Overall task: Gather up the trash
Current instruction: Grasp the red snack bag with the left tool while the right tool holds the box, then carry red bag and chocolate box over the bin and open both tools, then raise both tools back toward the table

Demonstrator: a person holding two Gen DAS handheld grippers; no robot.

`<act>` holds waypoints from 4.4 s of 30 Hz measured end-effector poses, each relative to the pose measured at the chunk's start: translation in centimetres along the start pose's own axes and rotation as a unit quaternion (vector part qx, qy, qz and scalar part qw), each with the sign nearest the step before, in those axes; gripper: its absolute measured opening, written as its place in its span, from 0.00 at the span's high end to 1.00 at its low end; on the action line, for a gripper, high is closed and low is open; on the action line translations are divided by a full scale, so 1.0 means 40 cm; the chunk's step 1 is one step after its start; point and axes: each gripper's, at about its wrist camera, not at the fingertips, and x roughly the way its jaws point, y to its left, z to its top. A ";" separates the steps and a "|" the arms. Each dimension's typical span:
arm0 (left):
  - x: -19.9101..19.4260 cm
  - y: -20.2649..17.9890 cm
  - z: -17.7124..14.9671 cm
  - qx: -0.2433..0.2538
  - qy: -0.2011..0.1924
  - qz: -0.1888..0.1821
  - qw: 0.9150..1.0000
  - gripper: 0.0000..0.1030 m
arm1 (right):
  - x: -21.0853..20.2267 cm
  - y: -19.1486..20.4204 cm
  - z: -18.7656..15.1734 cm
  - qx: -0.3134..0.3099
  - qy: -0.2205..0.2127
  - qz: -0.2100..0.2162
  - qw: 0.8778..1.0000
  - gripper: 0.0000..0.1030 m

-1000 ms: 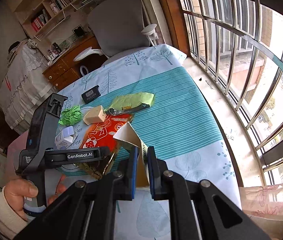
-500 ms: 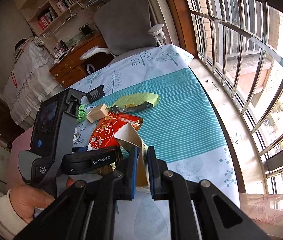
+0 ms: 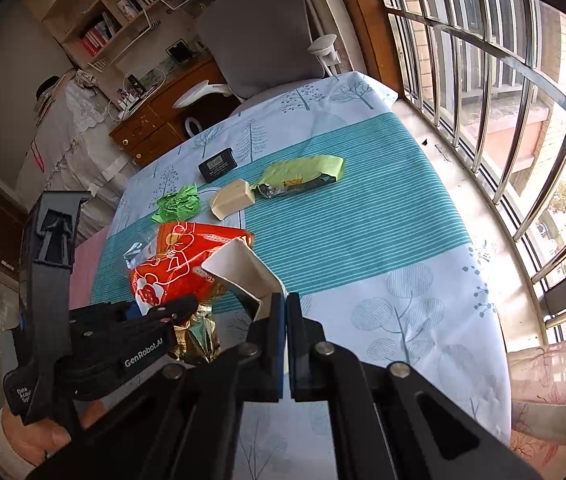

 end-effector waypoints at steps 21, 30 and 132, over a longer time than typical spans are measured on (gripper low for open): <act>-0.341 0.197 -0.630 0.054 -0.045 0.042 0.997 0.80 | -0.255 0.271 -0.494 -0.051 0.012 -0.012 0.999 0.99; -0.236 0.162 -0.859 0.082 0.060 0.019 0.995 0.80 | -0.175 0.238 -0.687 -0.044 0.096 -0.044 0.993 0.99; -0.223 0.408 -0.094 -0.062 -0.089 0.082 0.991 0.27 | 0.096 0.464 -0.066 -0.143 0.045 0.013 0.989 0.62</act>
